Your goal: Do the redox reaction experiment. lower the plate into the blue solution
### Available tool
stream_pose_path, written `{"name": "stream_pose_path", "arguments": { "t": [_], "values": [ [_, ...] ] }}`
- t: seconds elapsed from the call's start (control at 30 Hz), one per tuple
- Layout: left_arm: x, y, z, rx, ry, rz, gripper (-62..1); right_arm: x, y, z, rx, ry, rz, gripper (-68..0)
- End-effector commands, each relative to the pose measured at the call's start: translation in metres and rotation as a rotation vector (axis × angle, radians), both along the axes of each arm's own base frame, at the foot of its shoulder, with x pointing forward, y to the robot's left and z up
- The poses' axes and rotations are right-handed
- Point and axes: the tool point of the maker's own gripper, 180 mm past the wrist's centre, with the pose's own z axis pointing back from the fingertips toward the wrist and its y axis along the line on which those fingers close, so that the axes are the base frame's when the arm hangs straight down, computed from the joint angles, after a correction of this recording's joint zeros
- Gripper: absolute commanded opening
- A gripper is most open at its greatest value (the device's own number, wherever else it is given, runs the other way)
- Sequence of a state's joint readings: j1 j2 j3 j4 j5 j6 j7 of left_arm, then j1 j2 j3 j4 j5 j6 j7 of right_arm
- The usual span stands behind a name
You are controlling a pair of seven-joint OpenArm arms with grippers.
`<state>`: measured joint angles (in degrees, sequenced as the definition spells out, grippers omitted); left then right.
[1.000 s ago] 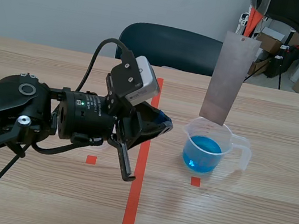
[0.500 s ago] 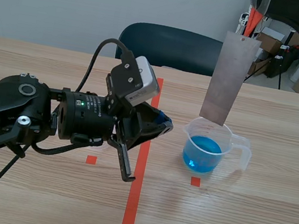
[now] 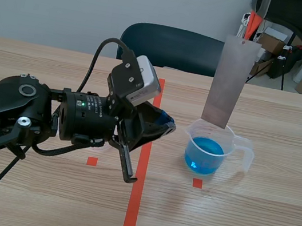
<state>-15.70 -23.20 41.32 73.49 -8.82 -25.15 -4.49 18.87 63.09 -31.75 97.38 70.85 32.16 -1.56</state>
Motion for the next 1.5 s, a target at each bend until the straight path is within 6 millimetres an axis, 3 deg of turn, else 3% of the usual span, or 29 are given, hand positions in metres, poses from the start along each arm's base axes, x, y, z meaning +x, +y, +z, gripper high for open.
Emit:
{"name": "stream_pose_path", "arguments": {
  "t": [0.0,0.1,0.2,0.3,0.6,0.8,1.0,1.07,1.27,1.47],
  "values": [
    [0.000,0.000,0.010,-0.019,-0.019,-0.005,-48.2,0.000,0.000,0.006,0.020,-0.014,-0.003,-64.2],
    [-0.002,0.009,0.004,0.002,-0.012,-0.001,-37.6,0.003,-0.002,0.005,0.017,-0.015,-0.021,-64.2],
    [-0.007,0.020,-0.005,0.020,0.009,0.014,-31.4,0.003,-0.002,0.005,0.013,-0.016,-0.021,-64.2],
    [-0.016,0.034,-0.006,-0.002,0.015,0.028,-30.7,0.007,-0.004,0.004,0.012,-0.016,-0.045,-64.2],
    [-0.057,0.069,0.020,-0.197,-0.005,0.062,-30.2,0.017,-0.012,-0.012,-0.010,0.008,-0.089,-64.2],
    [-0.078,0.091,0.017,-0.278,0.032,0.132,-16.8,0.025,-0.017,-0.025,-0.013,0.035,-0.119,-64.2],
    [-0.100,0.107,0.001,-0.243,0.054,0.186,-15.3,0.031,-0.018,-0.034,-0.020,0.043,-0.136,-64.2],
    [-0.106,0.113,-0.006,-0.221,0.062,0.212,-12.0,0.033,-0.019,-0.039,-0.020,0.048,-0.145,-64.2],
    [-0.122,0.128,-0.008,-0.297,0.074,0.246,-8.5,0.040,-0.021,-0.053,-0.024,0.068,-0.168,-64.3],
    [-0.142,0.145,-0.040,-0.259,0.078,0.258,-8.6,0.043,-0.018,-0.067,-0.038,0.075,-0.175,-64.3]
  ]
}}
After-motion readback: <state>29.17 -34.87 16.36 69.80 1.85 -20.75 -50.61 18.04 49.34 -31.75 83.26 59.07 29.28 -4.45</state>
